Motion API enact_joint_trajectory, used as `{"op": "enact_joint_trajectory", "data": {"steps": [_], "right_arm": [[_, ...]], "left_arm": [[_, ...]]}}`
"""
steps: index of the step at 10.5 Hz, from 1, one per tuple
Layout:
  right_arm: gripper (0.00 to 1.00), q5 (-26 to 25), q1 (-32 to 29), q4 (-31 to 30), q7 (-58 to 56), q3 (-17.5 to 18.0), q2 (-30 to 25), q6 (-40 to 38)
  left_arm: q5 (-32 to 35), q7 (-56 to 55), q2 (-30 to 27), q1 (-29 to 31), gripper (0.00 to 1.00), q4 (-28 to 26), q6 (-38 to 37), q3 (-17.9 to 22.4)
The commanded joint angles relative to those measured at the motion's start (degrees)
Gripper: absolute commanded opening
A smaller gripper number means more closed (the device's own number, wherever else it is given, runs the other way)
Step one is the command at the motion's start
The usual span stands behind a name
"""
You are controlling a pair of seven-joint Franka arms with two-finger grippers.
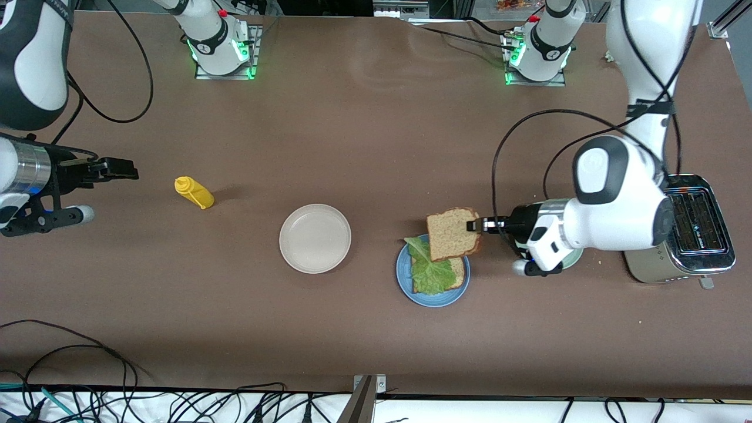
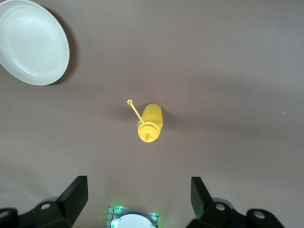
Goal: Make sandwich in blue plate with both arms
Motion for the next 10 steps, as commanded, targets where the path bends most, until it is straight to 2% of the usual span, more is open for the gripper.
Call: {"op": "enact_joint_trajectory", "data": {"steps": [1, 3, 4, 5, 10], "right_arm": [[0.97, -5.6, 0.2, -14.7, 3.7, 4.3, -10.4, 8.8], [0.97, -5.3, -0.2, -17.5, 3.9, 4.4, -12.5, 14.7], [0.97, -5.3, -3.2, -18.4, 3.9, 7.3, -13.0, 16.1], [0.98, -5.6, -7.0, -18.6, 4.2, 11.9, -13.4, 16.2], [0.96, -6.0, -9.7, -19.0, 6.5, 13.7, -13.9, 15.6]], "left_arm": [[-3.0, 0.3, 3.4, -1.8, 0.00, 1.0, 3.6, 1.0], [-2.9, 0.4, 5.1, -2.5, 0.00, 1.3, 5.4, 1.0], [-3.0, 0.3, 6.0, -2.9, 0.00, 1.3, 6.8, 1.0], [-3.0, 0.1, 6.5, -3.2, 0.00, 1.4, 7.9, 1.0], [-4.0, 0.6, 10.2, -4.5, 0.00, 1.8, 12.6, 1.0]]}}
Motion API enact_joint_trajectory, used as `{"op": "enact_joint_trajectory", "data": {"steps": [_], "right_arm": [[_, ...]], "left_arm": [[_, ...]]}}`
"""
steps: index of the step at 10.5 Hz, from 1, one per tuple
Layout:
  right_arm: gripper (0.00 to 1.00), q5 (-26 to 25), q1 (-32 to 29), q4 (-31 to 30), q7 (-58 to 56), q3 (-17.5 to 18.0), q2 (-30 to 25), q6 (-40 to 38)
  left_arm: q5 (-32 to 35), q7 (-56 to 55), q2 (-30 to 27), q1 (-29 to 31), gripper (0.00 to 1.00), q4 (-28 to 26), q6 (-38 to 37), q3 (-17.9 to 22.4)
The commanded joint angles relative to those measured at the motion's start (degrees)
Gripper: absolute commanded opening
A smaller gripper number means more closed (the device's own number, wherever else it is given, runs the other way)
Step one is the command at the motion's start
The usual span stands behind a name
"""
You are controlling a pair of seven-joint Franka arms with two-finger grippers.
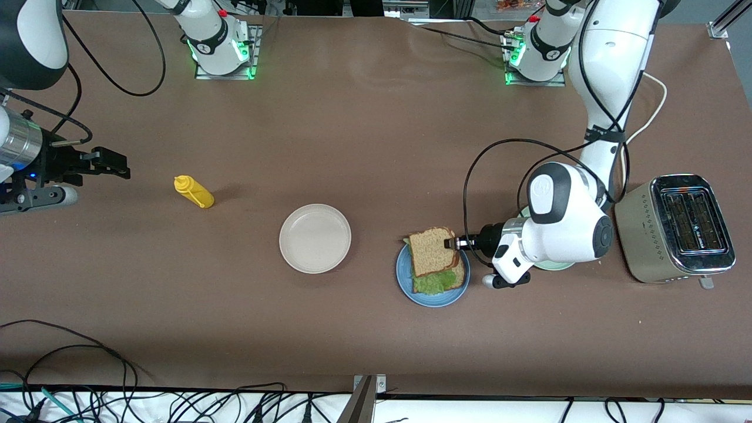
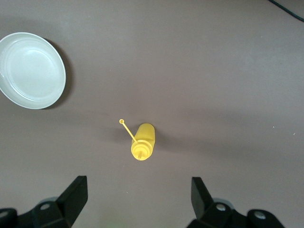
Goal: Make sandwich in blue plate with both arms
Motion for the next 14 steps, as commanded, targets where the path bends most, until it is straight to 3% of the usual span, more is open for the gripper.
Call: {"op": "enact_joint_trajectory", "data": {"steps": [1, 5, 6, 8, 9, 11, 14], "right_arm": [[0.96, -1.0, -1.6, -3.6, 5.4, 3.3, -2.4, 1.2], [0.98, -0.6, -1.4, -3.5, 5.9, 3.1, -0.8, 2.0], [0.98, -0.6, -1.3, -3.5, 6.0, 3.1, -0.7, 2.0], [0.98, -0.7, -1.3, -3.5, 6.0, 3.1, -0.7, 1.8], [0.99, -0.7, -1.7, -3.6, 6.0, 3.0, -0.5, 1.6], [0.99, -0.2, -2.7, -3.5, 5.5, 3.2, -0.2, 2.0], [1.00, -0.3, -2.3, -3.3, 5.8, 3.4, -0.3, 1.9]], "left_arm": [[-2.4, 0.8, 3.8, -1.5, 0.00, 1.7, 4.5, 0.9], [-2.4, 3.0, 6.7, -1.6, 0.00, 1.8, 8.3, 0.9], [-2.4, 5.8, 7.2, -1.5, 0.15, 1.7, 8.4, 1.0], [-2.3, 8.0, 7.7, -0.9, 0.59, 1.3, 8.9, 1.1], [-2.3, 8.0, 8.2, -0.5, 0.71, 1.2, 9.0, 1.2], [-2.3, 8.3, 8.7, 0.2, 0.86, 1.2, 9.0, 1.4], [-2.3, 8.3, 8.7, 1.1, 0.90, 1.0, 9.0, 1.5]]}}
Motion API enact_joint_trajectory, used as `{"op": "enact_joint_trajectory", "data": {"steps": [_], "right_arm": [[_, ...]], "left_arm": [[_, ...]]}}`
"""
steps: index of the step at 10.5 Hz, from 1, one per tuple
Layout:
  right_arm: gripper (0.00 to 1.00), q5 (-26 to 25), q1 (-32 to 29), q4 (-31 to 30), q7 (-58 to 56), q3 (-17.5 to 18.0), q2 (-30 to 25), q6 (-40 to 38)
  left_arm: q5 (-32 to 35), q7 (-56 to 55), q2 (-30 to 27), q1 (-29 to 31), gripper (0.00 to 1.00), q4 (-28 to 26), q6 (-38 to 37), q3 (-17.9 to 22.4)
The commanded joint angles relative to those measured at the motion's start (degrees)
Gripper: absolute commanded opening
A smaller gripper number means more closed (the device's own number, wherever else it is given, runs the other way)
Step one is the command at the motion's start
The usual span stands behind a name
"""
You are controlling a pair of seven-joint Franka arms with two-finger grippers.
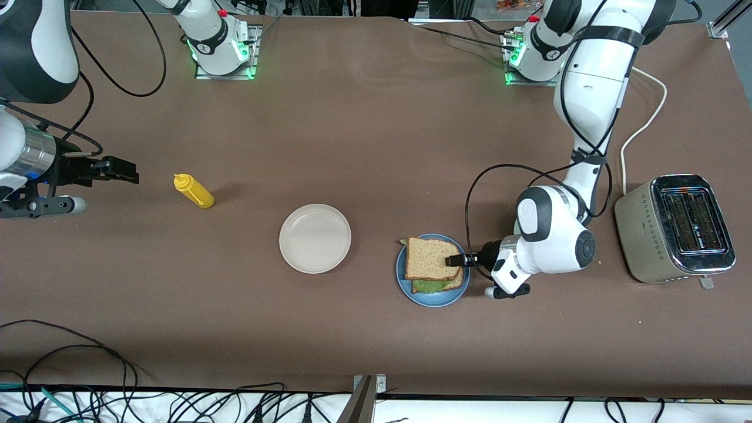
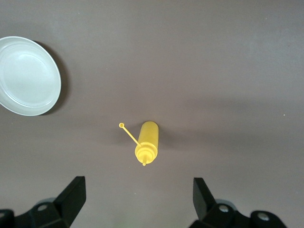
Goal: Make sandwich in blue plate with both arms
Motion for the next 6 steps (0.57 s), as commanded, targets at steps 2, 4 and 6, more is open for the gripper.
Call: {"op": "enact_joint_trajectory", "data": {"steps": [2, 4, 6], "right_arm": [[1.00, -0.3, -0.4, -1.0, 0.7, 1.0, -0.9, 0.2], [1.00, -0.3, -0.4, -1.0, 0.7, 1.0, -0.9, 0.4], [1.00, -0.4, -0.4, -0.9, 0.5, 1.0, -0.9, 0.5]], "left_arm": [[-1.6, 1.3, -1.2, 0.7, 1.00, 0.8, -0.3, 0.6], [2.7, 1.4, -4.5, 0.7, 1.00, 1.2, -6.2, 3.8], [7.7, 1.3, -9.4, 1.8, 1.00, 1.3, -14.8, 6.3]]}}
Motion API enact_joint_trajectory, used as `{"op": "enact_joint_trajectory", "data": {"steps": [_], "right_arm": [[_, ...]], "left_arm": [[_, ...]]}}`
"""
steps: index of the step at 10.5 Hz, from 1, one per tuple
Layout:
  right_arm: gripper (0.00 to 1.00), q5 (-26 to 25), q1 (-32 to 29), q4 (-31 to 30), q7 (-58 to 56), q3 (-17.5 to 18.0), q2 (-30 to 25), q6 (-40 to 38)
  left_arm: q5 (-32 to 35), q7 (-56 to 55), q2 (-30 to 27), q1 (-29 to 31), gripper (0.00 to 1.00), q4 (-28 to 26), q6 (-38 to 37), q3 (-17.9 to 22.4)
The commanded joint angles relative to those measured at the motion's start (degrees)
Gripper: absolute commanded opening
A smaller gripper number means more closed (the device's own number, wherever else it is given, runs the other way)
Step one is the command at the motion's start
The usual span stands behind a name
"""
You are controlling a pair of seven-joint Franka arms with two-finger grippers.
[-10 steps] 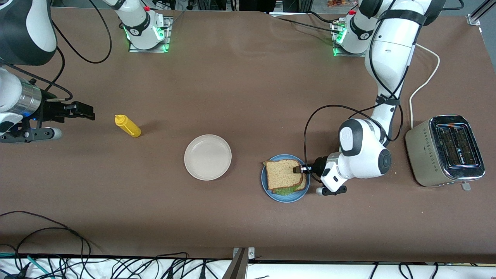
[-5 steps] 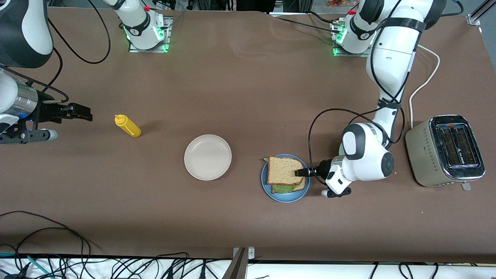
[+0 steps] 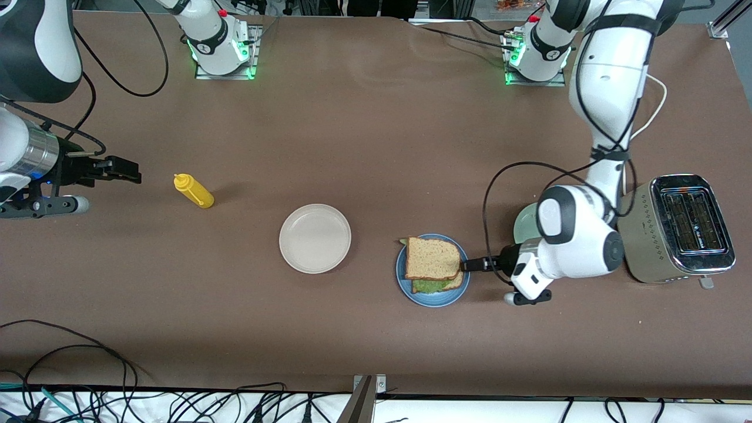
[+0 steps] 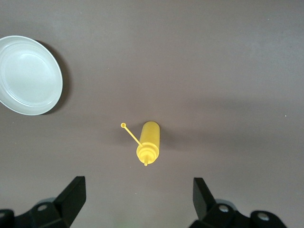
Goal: Make sandwich in blue plate with both arms
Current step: 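Open the left gripper and withdraw it past the toaster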
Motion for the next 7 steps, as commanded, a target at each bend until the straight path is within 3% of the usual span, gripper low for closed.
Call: {"op": "enact_joint_trajectory", "data": {"steps": [1, 7], "right_arm": [[1.00, -0.4, -0.3, -0.8, 0.2, 0.6, -0.8, 0.6], [1.00, -0.4, -0.3, -0.7, 0.4, 0.7, -0.7, 0.6]], "left_arm": [[8.5, 1.0, -8.7, 2.9, 1.00, -0.9, -12.3, 2.5], [30.0, 0.9, -25.6, 6.8, 1.00, -1.7, -27.4, 1.6]]}}
